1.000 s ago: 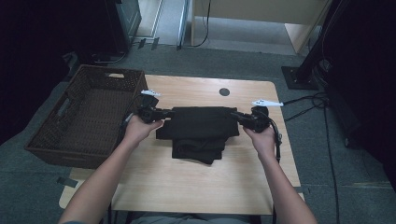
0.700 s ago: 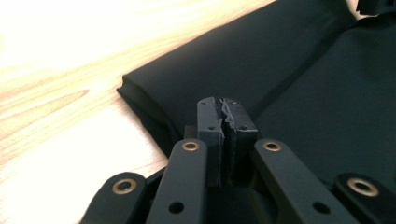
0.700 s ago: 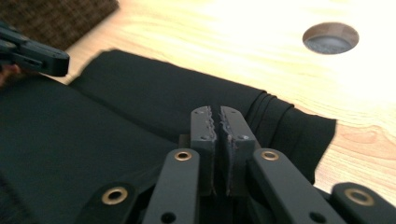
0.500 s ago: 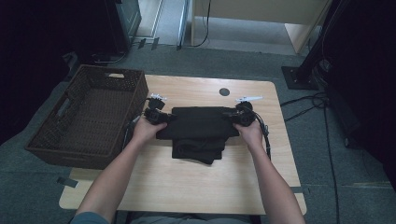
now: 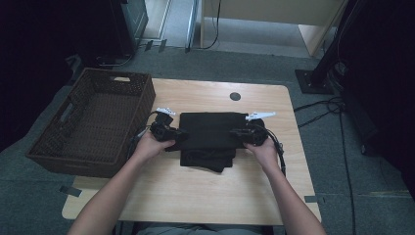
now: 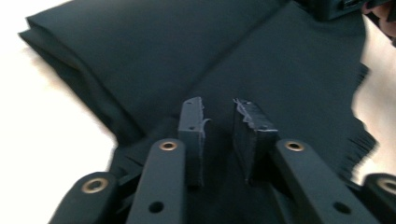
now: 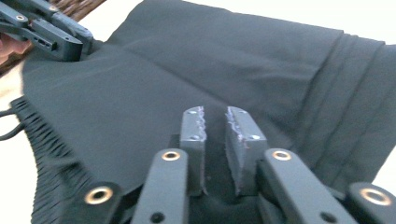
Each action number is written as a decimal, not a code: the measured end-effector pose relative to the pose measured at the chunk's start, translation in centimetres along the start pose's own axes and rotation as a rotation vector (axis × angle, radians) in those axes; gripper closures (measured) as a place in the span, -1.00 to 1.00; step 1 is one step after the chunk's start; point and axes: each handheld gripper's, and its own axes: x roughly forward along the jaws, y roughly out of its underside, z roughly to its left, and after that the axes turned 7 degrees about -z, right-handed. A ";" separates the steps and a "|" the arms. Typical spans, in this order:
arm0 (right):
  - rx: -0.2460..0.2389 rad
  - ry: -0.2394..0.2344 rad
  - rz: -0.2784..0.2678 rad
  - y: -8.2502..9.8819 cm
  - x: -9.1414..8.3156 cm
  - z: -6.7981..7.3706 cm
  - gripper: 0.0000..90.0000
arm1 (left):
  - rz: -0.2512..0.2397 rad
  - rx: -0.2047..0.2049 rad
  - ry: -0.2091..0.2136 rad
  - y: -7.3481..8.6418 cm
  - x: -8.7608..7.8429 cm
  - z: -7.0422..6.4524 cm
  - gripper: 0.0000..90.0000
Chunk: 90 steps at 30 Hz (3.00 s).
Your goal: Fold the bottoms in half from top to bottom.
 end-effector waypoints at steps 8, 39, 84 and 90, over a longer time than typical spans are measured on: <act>-0.050 0.038 -0.030 -0.2 0.1 0.8 0.21 | -0.029 -0.006 -0.069 -0.3 0.4 0.0 0.26; -0.077 -0.007 -0.026 0.2 -1.6 3.3 0.97 | -0.082 0.068 -0.059 0.3 -2.1 -3.0 1.00; -0.001 0.077 -0.033 5.1 -1.6 8.7 0.59 | -0.170 -0.026 -0.100 1.9 -6.1 -5.3 0.38; 0.008 0.060 -0.096 4.6 -2.9 9.3 0.66 | -0.158 -0.010 -0.112 0.4 -5.5 -4.4 0.35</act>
